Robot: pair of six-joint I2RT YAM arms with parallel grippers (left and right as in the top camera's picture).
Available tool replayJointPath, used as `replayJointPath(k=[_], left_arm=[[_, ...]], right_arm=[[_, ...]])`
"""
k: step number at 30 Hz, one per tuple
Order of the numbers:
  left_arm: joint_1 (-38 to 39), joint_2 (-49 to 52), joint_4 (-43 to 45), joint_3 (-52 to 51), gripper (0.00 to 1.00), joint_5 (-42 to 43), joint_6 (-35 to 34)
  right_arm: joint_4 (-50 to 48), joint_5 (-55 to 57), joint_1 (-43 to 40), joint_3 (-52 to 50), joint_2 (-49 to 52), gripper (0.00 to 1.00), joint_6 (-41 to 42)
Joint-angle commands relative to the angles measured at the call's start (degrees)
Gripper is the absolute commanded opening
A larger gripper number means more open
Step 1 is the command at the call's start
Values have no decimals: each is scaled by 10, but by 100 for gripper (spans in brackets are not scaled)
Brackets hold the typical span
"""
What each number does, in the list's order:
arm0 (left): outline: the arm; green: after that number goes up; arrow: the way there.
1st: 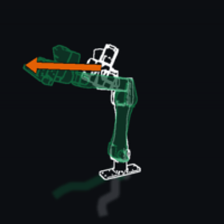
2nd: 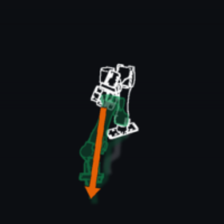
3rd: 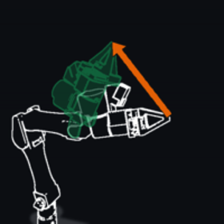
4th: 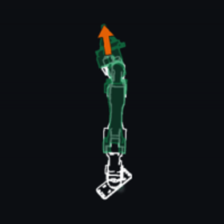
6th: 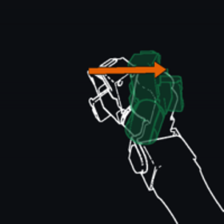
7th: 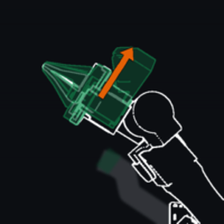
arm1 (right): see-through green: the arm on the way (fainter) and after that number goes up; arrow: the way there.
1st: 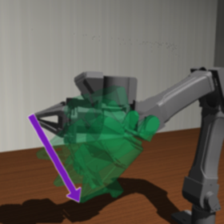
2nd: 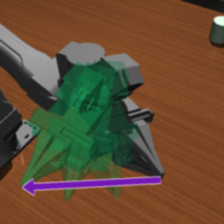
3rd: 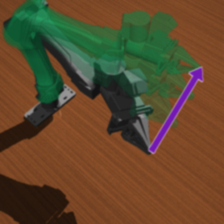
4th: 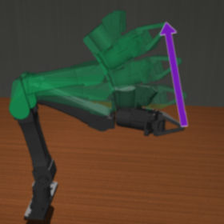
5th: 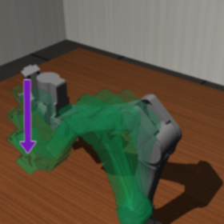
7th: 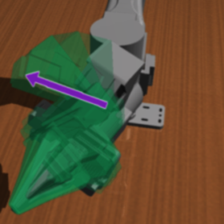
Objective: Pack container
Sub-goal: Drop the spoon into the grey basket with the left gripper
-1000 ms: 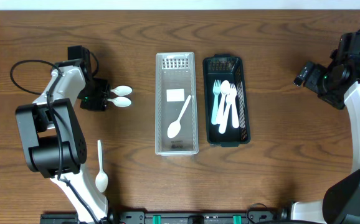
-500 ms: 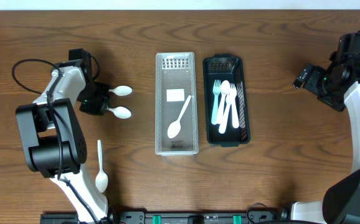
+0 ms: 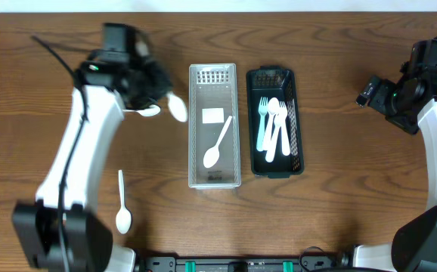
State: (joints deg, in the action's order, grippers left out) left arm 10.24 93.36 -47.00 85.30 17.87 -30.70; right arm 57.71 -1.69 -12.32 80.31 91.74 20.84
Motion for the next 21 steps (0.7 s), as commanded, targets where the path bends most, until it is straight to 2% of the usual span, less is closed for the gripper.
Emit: replayJointPath(k=[1,6,9,12,14,15,19,21], left_arm=[[75,-1,-15,-2,6,-57,78],[157,31,-23,-16,8,-145,80],[171,62,-23,-20,17,-151,92],[172,80,-22,-20,37,-151,115],[168,79,-25,-17,56,-151,121],[163,75,-30,-9,60,-151,121],[121,50,-37,38,64,-152,120],[83,44,-32,53,64,-160,85]], right_arm=[[-2,2,-4,2,3,99,3],[-1,2,-4,2,3,99,3],[0,2,-4,2,3,99,3],[-1,2,-4,2,3,99,3],[-1,2,-4,2,3,99,3],[-1,2,-4,2,3,99,3],[0,2,-4,2,3,99,3],[-1,2,-4,2,3,99,3]])
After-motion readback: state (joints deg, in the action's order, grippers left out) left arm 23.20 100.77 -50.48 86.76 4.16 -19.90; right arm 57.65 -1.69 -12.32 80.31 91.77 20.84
